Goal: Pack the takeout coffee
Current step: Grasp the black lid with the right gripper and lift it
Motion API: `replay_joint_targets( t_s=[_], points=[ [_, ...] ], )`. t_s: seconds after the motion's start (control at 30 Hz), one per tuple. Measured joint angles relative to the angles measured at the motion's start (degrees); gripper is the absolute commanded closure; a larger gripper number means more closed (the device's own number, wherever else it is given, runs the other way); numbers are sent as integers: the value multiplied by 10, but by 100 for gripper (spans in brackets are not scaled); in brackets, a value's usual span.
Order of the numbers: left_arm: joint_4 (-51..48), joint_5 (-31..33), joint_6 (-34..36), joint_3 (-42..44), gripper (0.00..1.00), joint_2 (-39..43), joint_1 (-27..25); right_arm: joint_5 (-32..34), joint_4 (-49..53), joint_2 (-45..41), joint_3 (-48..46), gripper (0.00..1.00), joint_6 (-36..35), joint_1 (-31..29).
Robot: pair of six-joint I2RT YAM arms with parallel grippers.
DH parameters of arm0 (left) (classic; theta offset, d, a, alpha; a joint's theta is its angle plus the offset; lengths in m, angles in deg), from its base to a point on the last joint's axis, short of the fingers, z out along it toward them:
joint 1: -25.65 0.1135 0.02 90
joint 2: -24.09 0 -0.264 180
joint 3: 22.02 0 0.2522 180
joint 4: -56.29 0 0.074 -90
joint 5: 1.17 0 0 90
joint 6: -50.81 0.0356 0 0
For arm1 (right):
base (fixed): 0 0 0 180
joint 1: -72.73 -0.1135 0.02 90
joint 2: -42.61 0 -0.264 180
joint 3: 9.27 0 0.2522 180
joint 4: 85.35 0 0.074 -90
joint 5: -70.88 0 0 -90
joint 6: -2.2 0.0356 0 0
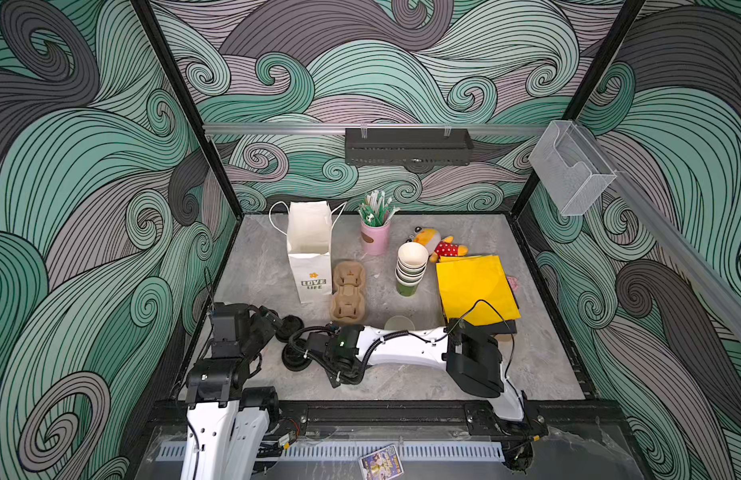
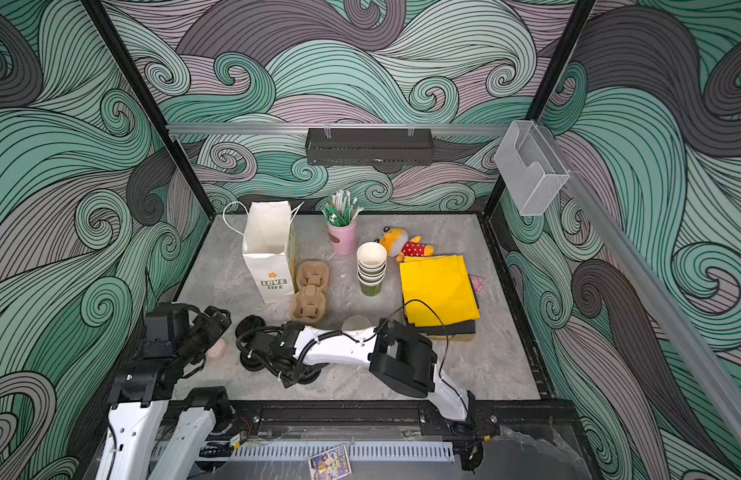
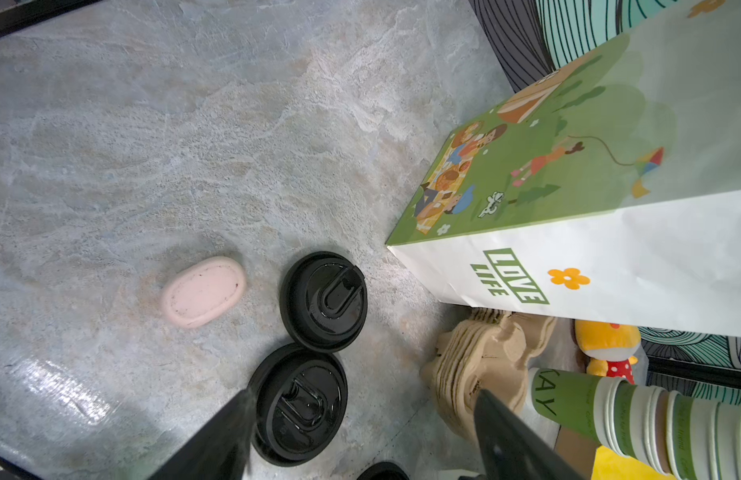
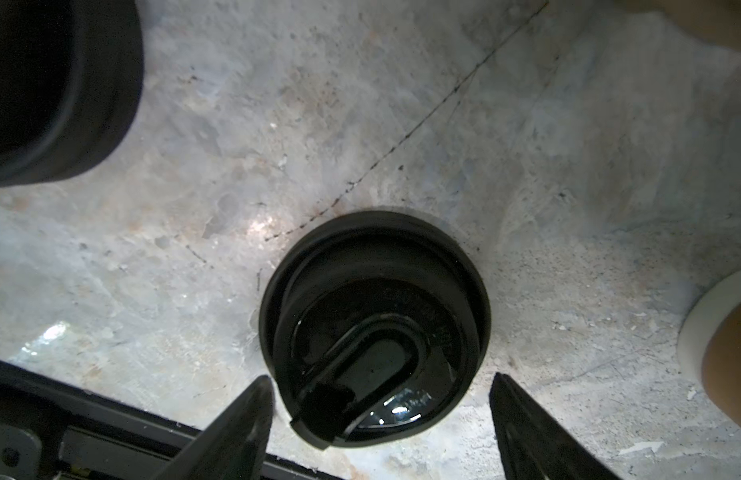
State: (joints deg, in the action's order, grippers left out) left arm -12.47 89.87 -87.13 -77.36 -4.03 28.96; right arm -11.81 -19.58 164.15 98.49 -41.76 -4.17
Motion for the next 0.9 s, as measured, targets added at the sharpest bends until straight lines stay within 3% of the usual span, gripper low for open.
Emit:
replay_joint_targets(
  t_s=[0.9],
  points=[
    [-15,5,0,-3,19,3,0,2,5,24,19,22,-11,2]
  ],
)
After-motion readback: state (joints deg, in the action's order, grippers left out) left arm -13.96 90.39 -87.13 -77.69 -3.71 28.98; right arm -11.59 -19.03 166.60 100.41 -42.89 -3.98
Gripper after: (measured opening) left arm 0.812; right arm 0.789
